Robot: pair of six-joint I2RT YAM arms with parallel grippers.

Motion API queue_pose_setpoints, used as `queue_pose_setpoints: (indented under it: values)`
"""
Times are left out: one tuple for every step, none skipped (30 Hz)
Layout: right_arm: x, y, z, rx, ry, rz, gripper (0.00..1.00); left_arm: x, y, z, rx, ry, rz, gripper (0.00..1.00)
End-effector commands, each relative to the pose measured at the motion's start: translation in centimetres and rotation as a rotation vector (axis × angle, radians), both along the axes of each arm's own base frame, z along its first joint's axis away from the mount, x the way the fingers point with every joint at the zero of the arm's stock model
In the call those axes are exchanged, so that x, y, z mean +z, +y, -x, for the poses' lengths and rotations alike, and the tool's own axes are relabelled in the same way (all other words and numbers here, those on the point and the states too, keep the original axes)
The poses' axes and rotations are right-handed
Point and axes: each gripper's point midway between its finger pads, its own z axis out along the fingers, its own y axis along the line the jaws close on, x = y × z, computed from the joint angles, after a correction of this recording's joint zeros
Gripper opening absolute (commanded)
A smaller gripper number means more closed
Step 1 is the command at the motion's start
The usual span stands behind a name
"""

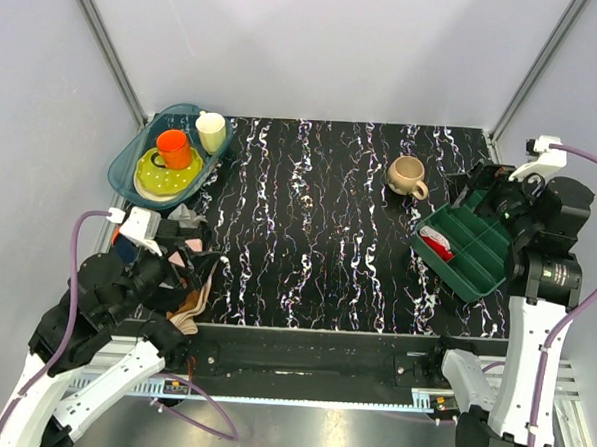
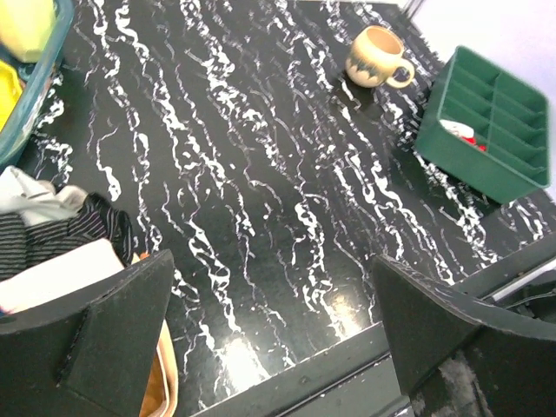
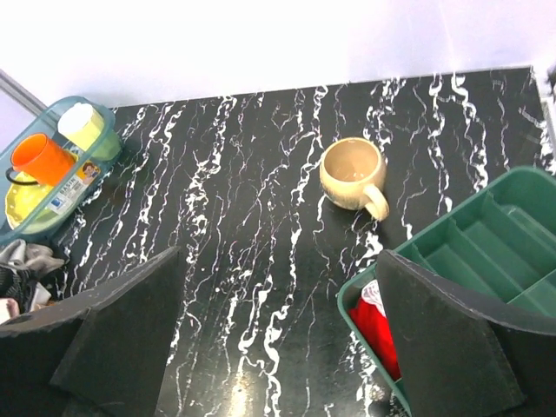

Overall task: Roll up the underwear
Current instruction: Reset both arms

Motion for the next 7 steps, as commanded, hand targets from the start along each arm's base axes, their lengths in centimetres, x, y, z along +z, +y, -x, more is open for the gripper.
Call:
queue_pose_setpoints:
  values:
    - [0.91,-0.55,-0.41,-0.072,-0.037,-0.092,1.00,0.21,1.13,-0.27,0.062,0.045,-0.041,0.99]
    - [0.92,-0.55,-0.36,-0.074,-0.036,-0.098,1.00,0.42,1.09,-0.17,0.058,0.041,-0.036,0.99]
    - [1.07,-0.57,-0.32,-0.080,-0.039,-0.107,0.99,0.57,1.14,-0.13,0.060,0.038,-0.031,0.99]
    - [1.12,-0.62,-0.23,-0.085,-0.042,-0.109,1.00,0.58,1.19,-0.07,0.060,0.037,-0.030,0.99]
    - [1.13,-0.59,-0.20,-0.085,-0.042,-0.114,1.00,0.48,1.22,0.04,0.059,0.040,-0.028,0.99]
    - [0.99,-0.59,-0.27,-0.089,-0.035,-0.128,1.00,0.38,1.24,0.08,0.060,0.045,-0.029,0.99]
    - [1.00,-0.34,-0.35,-0.076,-0.034,-0.137,1.00,0.34,1.31,0.19,0.060,0.044,-0.026,0.99]
